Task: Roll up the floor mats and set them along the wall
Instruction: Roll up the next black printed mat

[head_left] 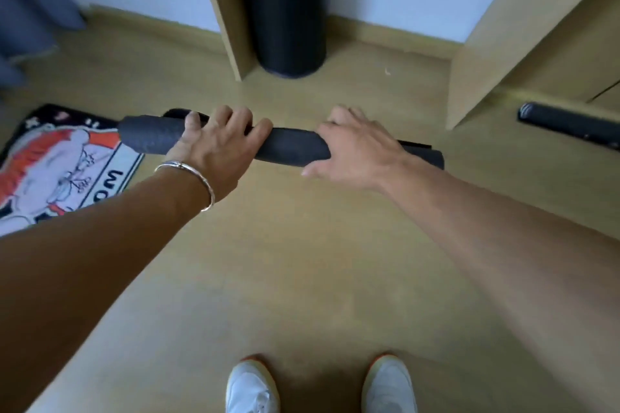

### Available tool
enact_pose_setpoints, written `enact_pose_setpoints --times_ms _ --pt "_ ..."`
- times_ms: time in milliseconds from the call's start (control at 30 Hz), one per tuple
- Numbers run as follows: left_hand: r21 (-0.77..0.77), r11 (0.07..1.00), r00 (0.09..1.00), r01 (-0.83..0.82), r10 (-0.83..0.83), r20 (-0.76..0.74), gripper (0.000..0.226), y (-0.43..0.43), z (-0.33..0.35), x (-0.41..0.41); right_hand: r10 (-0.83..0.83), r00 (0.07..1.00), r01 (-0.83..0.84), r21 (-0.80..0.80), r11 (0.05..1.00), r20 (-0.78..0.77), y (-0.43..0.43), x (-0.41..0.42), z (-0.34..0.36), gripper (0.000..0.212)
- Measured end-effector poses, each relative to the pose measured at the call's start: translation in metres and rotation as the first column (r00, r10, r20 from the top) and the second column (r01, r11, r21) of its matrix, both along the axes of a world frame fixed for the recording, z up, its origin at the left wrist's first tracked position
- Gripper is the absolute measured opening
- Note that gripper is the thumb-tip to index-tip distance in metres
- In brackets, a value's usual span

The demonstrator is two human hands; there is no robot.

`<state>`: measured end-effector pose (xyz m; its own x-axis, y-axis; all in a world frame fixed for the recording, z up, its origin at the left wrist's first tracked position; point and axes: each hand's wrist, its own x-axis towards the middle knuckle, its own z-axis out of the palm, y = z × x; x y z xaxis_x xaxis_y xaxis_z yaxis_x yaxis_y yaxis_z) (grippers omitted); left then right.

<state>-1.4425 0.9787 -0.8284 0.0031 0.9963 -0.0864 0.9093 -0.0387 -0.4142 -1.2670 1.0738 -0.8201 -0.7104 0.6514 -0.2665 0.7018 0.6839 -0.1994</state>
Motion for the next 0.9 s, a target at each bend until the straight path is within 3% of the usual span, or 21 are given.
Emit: enact_pose_setpoints --times_ms 167,333,433,767,900 --pt "0.297 0.946 0.988 0.133 -0.103 -0.116 0.048 -0.003 0.198 -0.011 0.054 0.999 -0.049 0.253 0.966 -0.011 -0.003 0.019 0.203 0.065" --pt "0.415 0.884 0.962 0.215 -0.119 -0.245 0.042 -0.047 0.393 0.008 0.009 0.999 0.016 0.452 0.892 -0.053 -0.055 0.054 0.385 0.065" --pt "0.476 0.862 0.975 0.173 -0.08 -0.209 0.039 -0.096 0.473 0.027 0.036 0.993 0.033 0.567 0.823 -0.11 -0.103 0.075 0.471 0.067" --pt "0.611 0.79 0.993 0.039 0.036 -0.11 0.03 -0.239 0.606 0.112 0.034 0.986 0.106 0.767 0.633 -0.164 -0.255 0.138 0.598 0.068" --pt "0.566 0.812 0.988 0.139 -0.074 -0.137 0.047 -0.266 0.626 0.16 0.055 0.987 0.1 0.835 0.541 -0.153 -0.297 0.166 0.612 0.07"
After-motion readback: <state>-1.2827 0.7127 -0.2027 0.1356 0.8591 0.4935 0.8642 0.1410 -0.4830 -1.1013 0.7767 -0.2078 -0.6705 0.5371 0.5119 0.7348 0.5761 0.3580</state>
